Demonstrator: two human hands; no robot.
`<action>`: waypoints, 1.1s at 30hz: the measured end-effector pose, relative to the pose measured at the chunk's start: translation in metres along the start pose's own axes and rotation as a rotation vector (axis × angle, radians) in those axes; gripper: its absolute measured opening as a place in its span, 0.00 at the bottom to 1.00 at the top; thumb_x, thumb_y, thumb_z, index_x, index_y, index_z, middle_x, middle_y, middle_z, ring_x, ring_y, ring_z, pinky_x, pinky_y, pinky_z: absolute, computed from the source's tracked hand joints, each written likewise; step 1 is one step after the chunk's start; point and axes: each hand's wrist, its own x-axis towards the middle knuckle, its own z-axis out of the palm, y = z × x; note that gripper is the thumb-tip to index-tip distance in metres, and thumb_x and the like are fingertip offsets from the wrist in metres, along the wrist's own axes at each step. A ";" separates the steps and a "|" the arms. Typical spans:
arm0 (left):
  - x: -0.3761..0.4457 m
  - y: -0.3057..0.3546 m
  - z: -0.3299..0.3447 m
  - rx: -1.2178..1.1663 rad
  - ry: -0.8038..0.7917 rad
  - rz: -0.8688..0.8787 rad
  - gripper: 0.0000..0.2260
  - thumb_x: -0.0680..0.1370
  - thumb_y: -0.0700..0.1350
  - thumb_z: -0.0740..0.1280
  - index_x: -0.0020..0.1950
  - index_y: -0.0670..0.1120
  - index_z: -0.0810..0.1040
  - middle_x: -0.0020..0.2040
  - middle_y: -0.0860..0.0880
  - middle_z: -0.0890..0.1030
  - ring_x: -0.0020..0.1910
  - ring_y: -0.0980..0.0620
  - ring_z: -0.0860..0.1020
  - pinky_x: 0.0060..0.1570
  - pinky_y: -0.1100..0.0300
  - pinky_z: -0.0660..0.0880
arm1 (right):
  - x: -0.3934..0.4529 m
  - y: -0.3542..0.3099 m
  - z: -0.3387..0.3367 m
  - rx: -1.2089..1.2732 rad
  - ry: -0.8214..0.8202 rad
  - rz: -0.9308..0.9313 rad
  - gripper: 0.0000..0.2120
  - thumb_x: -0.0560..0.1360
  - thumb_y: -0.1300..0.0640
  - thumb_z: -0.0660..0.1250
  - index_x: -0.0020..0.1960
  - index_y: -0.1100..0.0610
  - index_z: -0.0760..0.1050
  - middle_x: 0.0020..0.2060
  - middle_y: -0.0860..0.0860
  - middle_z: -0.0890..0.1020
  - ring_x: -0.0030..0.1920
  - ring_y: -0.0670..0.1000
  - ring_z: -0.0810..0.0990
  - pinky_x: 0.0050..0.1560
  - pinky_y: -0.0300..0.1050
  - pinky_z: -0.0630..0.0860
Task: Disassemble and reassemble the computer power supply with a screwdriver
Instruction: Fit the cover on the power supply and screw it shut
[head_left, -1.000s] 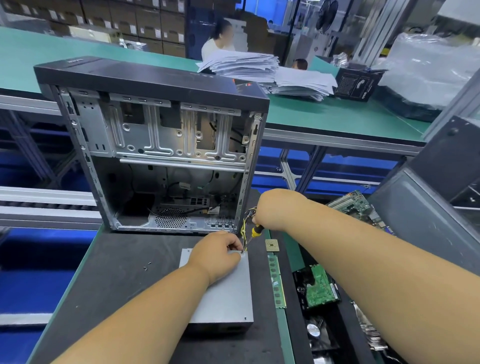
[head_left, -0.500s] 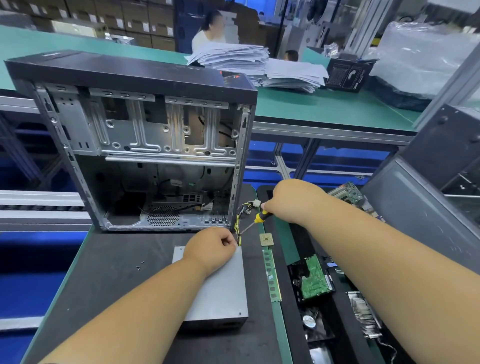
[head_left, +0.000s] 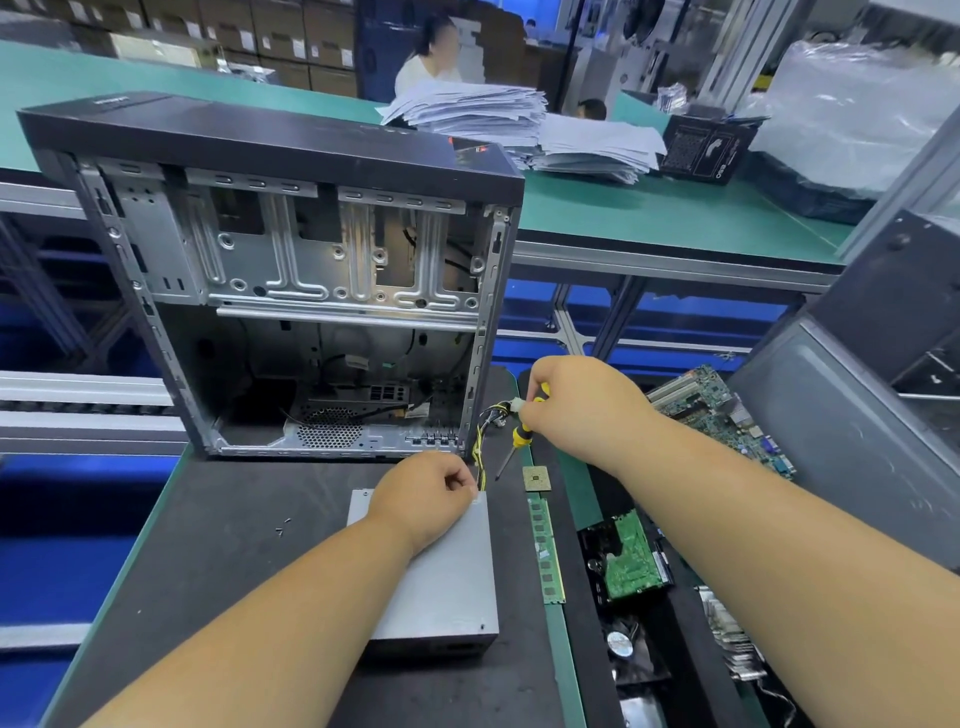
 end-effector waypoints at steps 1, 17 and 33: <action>-0.001 -0.001 0.000 -0.010 -0.006 0.022 0.06 0.73 0.48 0.68 0.37 0.59 0.80 0.40 0.60 0.80 0.41 0.60 0.77 0.40 0.63 0.74 | 0.000 0.000 0.001 0.002 -0.005 -0.006 0.06 0.74 0.49 0.66 0.41 0.50 0.74 0.30 0.46 0.74 0.30 0.45 0.69 0.28 0.41 0.62; -0.007 -0.004 -0.004 -0.079 0.009 0.098 0.06 0.68 0.46 0.71 0.39 0.58 0.80 0.43 0.58 0.79 0.43 0.63 0.76 0.41 0.68 0.72 | 0.001 -0.007 0.019 0.030 -0.078 -0.044 0.04 0.74 0.51 0.64 0.44 0.50 0.74 0.34 0.47 0.76 0.33 0.47 0.72 0.29 0.42 0.64; -0.007 -0.003 -0.004 -0.078 0.011 0.102 0.06 0.68 0.46 0.71 0.39 0.58 0.80 0.44 0.58 0.79 0.43 0.62 0.76 0.40 0.69 0.70 | -0.004 -0.013 0.013 0.047 -0.129 -0.123 0.01 0.76 0.55 0.63 0.47 0.51 0.73 0.38 0.47 0.77 0.36 0.46 0.73 0.31 0.43 0.65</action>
